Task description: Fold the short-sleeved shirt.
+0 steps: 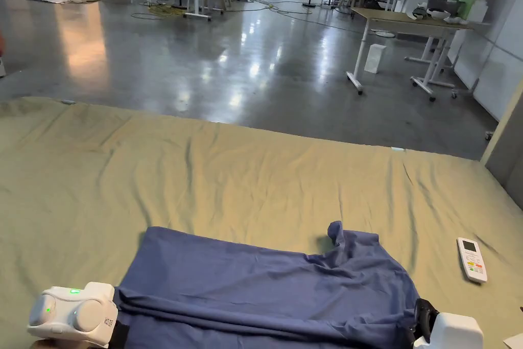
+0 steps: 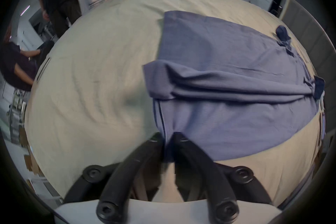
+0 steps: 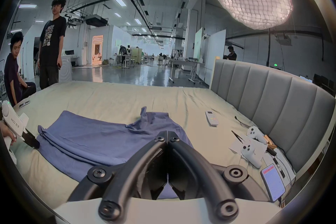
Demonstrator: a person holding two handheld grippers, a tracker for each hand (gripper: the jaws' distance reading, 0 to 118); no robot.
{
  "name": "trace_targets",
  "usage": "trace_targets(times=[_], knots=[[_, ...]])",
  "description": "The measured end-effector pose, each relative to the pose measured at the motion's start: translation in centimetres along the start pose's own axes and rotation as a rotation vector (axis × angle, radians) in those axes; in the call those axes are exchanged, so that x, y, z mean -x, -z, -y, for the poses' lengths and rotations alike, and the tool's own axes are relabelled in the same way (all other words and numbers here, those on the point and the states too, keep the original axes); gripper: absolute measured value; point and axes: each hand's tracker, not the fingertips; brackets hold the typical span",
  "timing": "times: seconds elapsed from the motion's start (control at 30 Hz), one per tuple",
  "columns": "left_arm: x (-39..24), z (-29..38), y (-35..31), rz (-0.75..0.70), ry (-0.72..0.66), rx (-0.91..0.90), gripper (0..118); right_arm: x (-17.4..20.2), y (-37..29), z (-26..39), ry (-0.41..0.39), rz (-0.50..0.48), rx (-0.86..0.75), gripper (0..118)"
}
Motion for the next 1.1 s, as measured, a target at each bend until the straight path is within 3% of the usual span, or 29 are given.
trace_targets(times=[0.1,0.2,0.23,0.27,0.37,0.43,0.57,0.63,0.67,0.73,0.77,0.8,0.87,1.0,1.1], knots=[[-0.3,0.3,-0.6,0.008,0.045,0.002,7,-1.8,1.5,0.7,0.027,-0.004,0.109,0],[0.5,0.3,-1.8,0.027,-0.007,-0.046,7,-4.1,3.5,1.5,0.018,-0.028,0.250,0],[0.7,0.5,-2.1,0.038,-0.023,-0.069,7,-4.8,4.4,2.3,0.063,-0.047,0.326,2],[0.9,0.6,-2.3,0.034,-0.017,-0.073,7,-5.5,5.2,2.4,0.011,-0.026,0.348,13],[1.2,0.9,-2.8,0.043,-0.024,-0.086,7,-6.6,7.5,3.9,0.038,-0.065,0.525,56],[1.2,1.0,-3.0,0.047,-0.036,-0.093,7,-7.0,8.7,4.9,0.071,-0.093,0.572,57],[1.2,1.1,-3.0,0.046,-0.042,-0.098,7,-6.4,11.5,7.5,0.023,-0.108,0.722,66],[1.2,1.3,-3.0,0.044,-0.042,-0.098,7,-5.8,12.6,8.9,0.013,-0.120,0.796,65],[1.1,1.3,-3.0,0.044,-0.044,-0.098,7,-5.6,12.6,9.1,0.025,-0.136,0.796,58],[1.1,1.4,-3.0,0.044,-0.052,-0.099,7,-4.3,11.1,8.3,0.027,-0.124,0.731,40],[1.1,1.5,-3.1,0.041,-0.057,-0.104,7,-3.8,10.7,8.2,0.019,-0.142,0.721,20],[1.2,1.4,-2.8,0.041,-0.062,-0.109,7,-3.4,10.7,8.2,0.016,-0.177,0.716,10],[1.3,1.5,-3.1,0.045,-0.072,-0.118,7,-3.0,10.2,7.7,-0.003,-0.142,0.715,8],[1.7,1.2,-4.3,0.062,-0.078,-0.157,7,-4.2,9.3,6.1,0.062,-0.139,0.684,6],[2.3,0.6,-5.7,0.086,-0.098,-0.203,7,-5.6,9.3,4.5,0.062,-0.149,0.645,5]])
